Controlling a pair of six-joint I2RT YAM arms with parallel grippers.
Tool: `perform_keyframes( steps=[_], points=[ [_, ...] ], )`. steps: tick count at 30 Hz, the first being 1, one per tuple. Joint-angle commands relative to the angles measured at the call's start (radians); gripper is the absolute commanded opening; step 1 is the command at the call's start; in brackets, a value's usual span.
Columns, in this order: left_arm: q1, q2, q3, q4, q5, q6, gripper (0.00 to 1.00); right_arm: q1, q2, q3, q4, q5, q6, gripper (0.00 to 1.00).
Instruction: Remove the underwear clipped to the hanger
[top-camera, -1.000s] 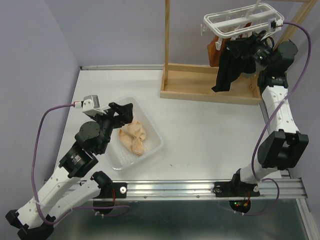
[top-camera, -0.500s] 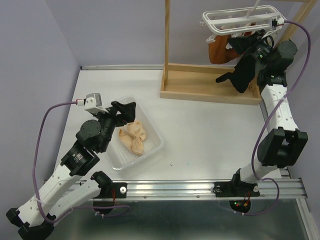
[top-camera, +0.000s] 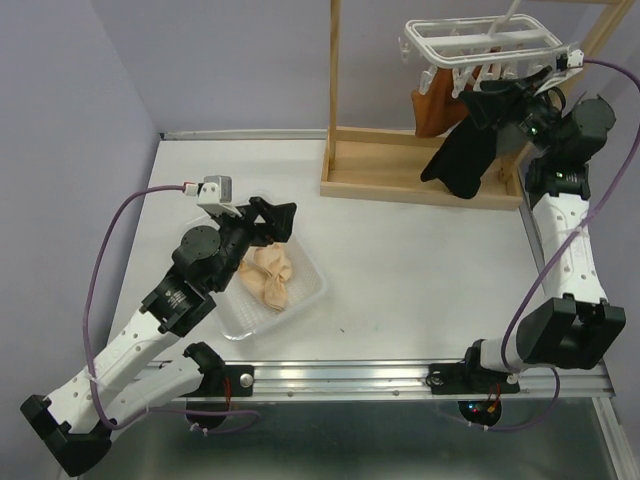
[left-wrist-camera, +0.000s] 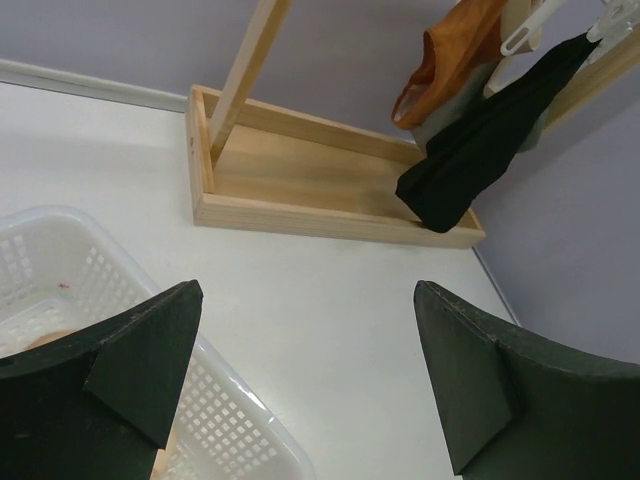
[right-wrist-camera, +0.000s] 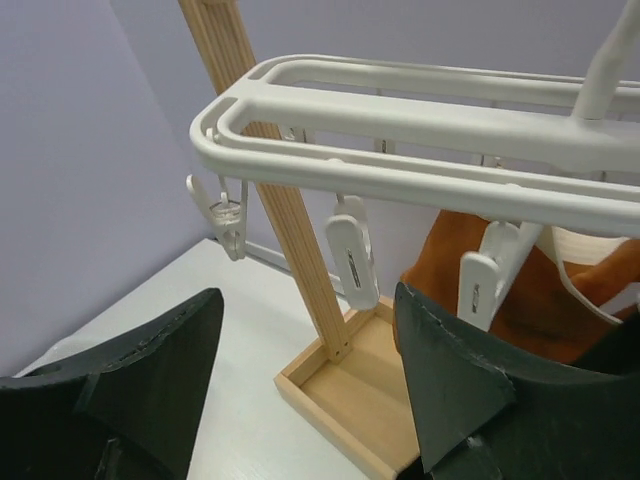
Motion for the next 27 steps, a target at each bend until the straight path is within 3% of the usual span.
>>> perform_keyframes(
  steps=[1,8,10,13,21,27],
  points=[
    [0.001,-0.008,0.016,0.1,0.033,0.032,0.99,-0.068,-0.109,-0.085,-0.023,-0.018,-0.079,0.75],
    [0.002,0.007,0.01,0.136,0.053,0.052,0.99,-0.195,-0.219,-0.211,-0.039,-0.095,-0.076,0.75],
    [0.002,0.015,0.01,0.143,0.059,0.058,0.99,-0.206,-0.213,-0.181,-0.184,-0.046,-0.16,0.75],
    [0.002,0.024,0.008,0.154,0.065,0.063,0.99,-0.209,-0.213,-0.208,-0.256,0.081,-0.238,0.77],
    [0.002,0.03,0.001,0.169,0.065,0.078,0.99,-0.212,-0.124,-0.221,-0.27,0.212,-0.277,0.78],
    [0.002,0.029,-0.024,0.197,0.071,0.069,0.99,-0.212,-0.015,-0.175,-0.241,0.186,-0.364,0.78]
  ],
)
